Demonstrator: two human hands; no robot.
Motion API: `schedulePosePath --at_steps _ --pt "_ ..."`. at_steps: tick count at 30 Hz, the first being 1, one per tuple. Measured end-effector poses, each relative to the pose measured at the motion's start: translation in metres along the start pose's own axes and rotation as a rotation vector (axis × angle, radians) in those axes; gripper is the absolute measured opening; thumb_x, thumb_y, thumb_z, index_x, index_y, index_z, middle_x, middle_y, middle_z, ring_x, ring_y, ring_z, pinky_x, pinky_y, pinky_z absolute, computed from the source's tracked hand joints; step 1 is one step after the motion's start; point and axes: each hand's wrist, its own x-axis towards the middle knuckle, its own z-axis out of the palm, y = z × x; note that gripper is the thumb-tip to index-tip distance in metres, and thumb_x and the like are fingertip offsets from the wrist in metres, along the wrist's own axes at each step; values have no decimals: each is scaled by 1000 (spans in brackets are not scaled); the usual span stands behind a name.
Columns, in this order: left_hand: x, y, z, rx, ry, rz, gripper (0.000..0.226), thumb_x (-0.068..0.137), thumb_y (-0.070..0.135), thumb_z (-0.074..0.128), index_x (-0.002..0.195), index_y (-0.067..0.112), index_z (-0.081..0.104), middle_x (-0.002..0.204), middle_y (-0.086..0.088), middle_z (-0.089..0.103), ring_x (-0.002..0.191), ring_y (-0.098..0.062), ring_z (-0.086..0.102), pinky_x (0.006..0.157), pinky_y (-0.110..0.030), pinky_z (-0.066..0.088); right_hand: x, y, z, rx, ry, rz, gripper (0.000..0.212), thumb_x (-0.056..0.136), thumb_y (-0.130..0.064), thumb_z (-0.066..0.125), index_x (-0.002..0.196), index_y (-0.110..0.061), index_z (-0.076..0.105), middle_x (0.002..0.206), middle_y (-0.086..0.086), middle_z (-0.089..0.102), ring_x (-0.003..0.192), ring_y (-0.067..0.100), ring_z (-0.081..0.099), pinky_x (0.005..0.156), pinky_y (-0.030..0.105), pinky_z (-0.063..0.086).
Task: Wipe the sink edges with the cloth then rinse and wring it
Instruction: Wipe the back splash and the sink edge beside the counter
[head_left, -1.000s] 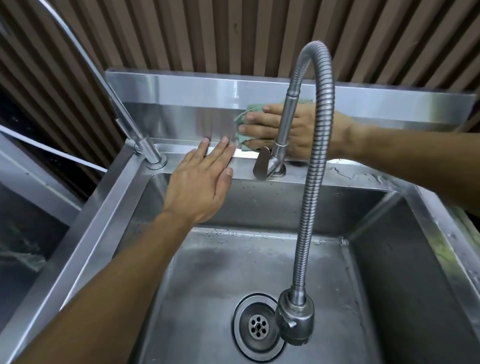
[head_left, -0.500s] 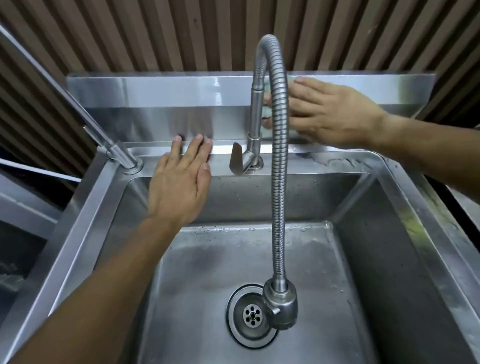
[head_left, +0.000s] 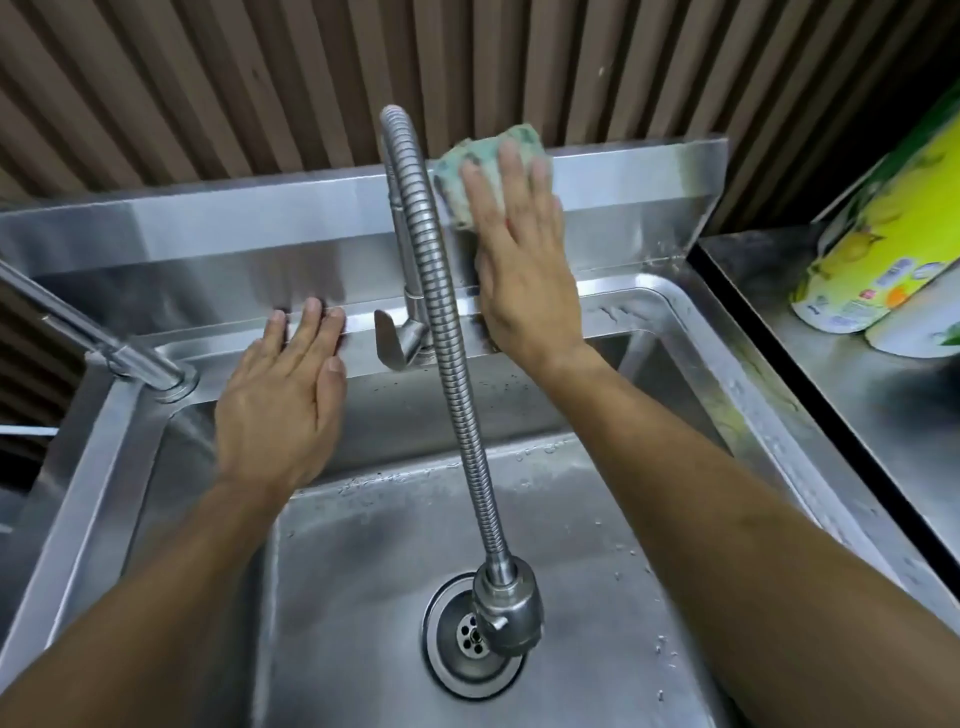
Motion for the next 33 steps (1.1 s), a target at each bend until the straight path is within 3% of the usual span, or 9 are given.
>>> schedulePosePath --at_steps 4,6,8,11,14,22,26,28,33 --pt "0 2 3 -9 22 -9 55 108 39 19 160 26 29 164 3 30 155 -27 23 124 -44 22 12 9 -15 414 402 739 60 106 -6 31 163 -6 12 169 25 -10 157 38 -13 126 34 -5" --pt "1 4 5 -13 30 -25 55 108 39 19 160 26 30 164 2 31 155 -28 24 124 -45 24 28 -22 -18 689 428 936 63 107 -8 30 164 -12 4 168 20 -20 157 33 -12 123 26 2" --pt "1 4 5 -19 39 -35 55 108 39 18 160 25 31 163 2 32 155 -29 25 123 -46 25 31 -64 -15 922 315 1034 70 109 -14 32 162 -26 -12 166 8 -33 158 29 -12 126 38 9" --pt "0 3 5 -16 43 -24 55 108 39 18 159 26 32 163 2 33 154 -29 26 123 -48 27 16 -93 3 1057 100 959 79 111 -24 37 157 -36 -25 159 -2 -45 157 28 -19 128 53 13" --pt "0 3 4 -15 47 -7 55 108 39 18 159 25 33 163 2 32 154 -30 26 123 -48 28 11 -81 9 955 61 909 75 112 -33 34 157 -32 -26 160 -1 -45 153 27 -31 127 58 3" --pt "-1 2 4 -26 74 0 54 108 35 23 157 18 37 161 -1 35 152 -32 30 121 -48 29 46 13 -20 693 678 1090 58 110 -15 31 163 -7 8 170 20 -4 158 27 -7 124 37 -7" --pt "-1 4 5 -28 95 -1 53 107 34 25 155 17 40 160 -2 37 152 -33 31 120 -49 31 61 66 -38 618 840 1252 52 110 -17 34 160 -8 26 165 20 26 150 37 23 117 36 12" --pt "-1 5 6 -24 100 -11 53 107 34 25 154 16 40 159 -3 39 151 -33 32 119 -50 32 64 74 -44 570 823 1295 49 110 -19 32 159 -12 31 164 16 30 147 35 30 116 37 18" --pt "1 10 8 -3 87 -41 52 107 35 22 155 17 30 159 -3 37 151 -34 32 119 -52 33 39 24 -17 168 473 649 59 100 -10 31 159 -9 30 168 19 19 156 43 9 126 53 7"
